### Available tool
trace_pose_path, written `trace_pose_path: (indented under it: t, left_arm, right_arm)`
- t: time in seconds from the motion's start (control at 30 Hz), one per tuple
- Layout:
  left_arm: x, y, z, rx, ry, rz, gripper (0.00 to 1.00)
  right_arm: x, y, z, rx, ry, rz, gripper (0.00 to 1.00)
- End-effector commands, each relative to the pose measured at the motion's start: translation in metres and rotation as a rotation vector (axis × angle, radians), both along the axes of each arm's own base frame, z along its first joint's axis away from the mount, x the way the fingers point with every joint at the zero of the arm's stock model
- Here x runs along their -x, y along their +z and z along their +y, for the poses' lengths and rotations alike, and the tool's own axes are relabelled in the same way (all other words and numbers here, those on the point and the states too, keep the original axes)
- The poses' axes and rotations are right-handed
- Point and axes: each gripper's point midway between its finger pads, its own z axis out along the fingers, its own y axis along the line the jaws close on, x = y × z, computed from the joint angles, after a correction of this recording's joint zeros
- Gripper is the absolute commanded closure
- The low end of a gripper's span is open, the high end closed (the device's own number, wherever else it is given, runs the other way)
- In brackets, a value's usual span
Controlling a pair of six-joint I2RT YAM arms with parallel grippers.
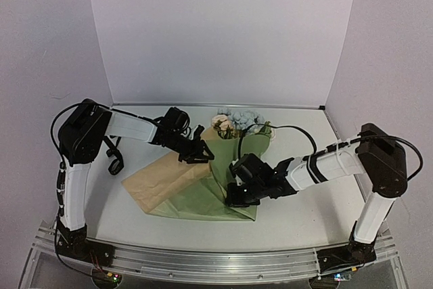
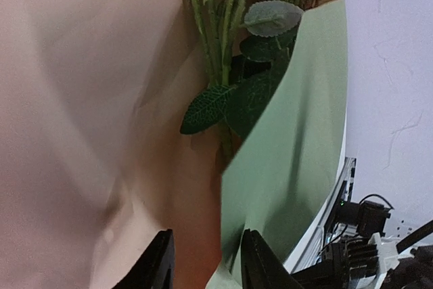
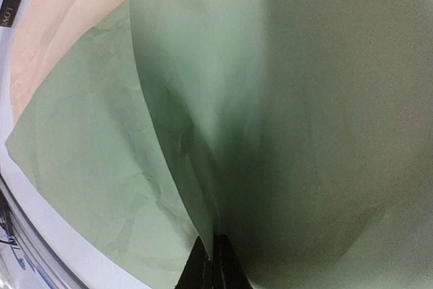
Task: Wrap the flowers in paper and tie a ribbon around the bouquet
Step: Fold the one-fourth-folded wrapping paper at the center of the board.
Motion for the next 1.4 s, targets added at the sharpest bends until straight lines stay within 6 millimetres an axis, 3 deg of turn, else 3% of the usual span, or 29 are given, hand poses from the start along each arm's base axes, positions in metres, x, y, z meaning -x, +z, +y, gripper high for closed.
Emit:
trace_pose_path:
  t: [0.0,0.1,0.23,0.4,0.6,0.8,0.9,1.0,1.23,1.37]
  left_arm:
    - [-0.010,0.025,-0.014,0.083,-0.014,-0.050,0.83]
    - [-0.009,0.027,-0.010,0.073,0.003,-0.060,0.99]
    - [-0.009,0.032,-0.001,0.050,0.033,-0.101,1.00]
    - [-0.005,0.023,0.006,0.027,0.049,-0.109,1.00]
    - [-0.004,0.013,0.009,0.026,0.059,-0.106,1.00]
    - [0.001,0.002,0.014,0.022,0.078,-0.089,1.00]
    - [0.003,0.000,0.016,0.026,0.089,-0.086,1.00]
    - [0.004,0.000,0.018,0.028,0.102,-0.088,1.00]
    - [0.003,0.005,0.023,0.038,0.136,-0.108,1.00]
    - [0.002,0.011,0.025,0.040,0.152,-0.133,1.00]
  right_arm:
    - [0.000,0.002,-0.003,0.015,0.002,-0.027,1.00]
    - [-0.001,0.002,-0.005,0.024,0.002,-0.030,1.00]
    - [-0.001,0.004,-0.009,0.045,0.001,-0.036,1.00]
    - [0.001,0.013,-0.016,0.058,0.000,-0.042,0.94]
    - [0.005,0.030,-0.020,0.041,0.005,-0.048,0.72]
    - [0.010,0.058,-0.022,-0.022,-0.002,-0.050,0.39]
    - [0.012,0.060,-0.028,-0.029,-0.033,-0.040,0.31]
    - [0.015,0.055,-0.031,-0.029,-0.054,-0.009,0.33]
    - [0.023,0.022,-0.038,-0.001,-0.111,0.074,0.58]
    - [0.021,0.007,-0.037,0.026,-0.139,0.101,0.64]
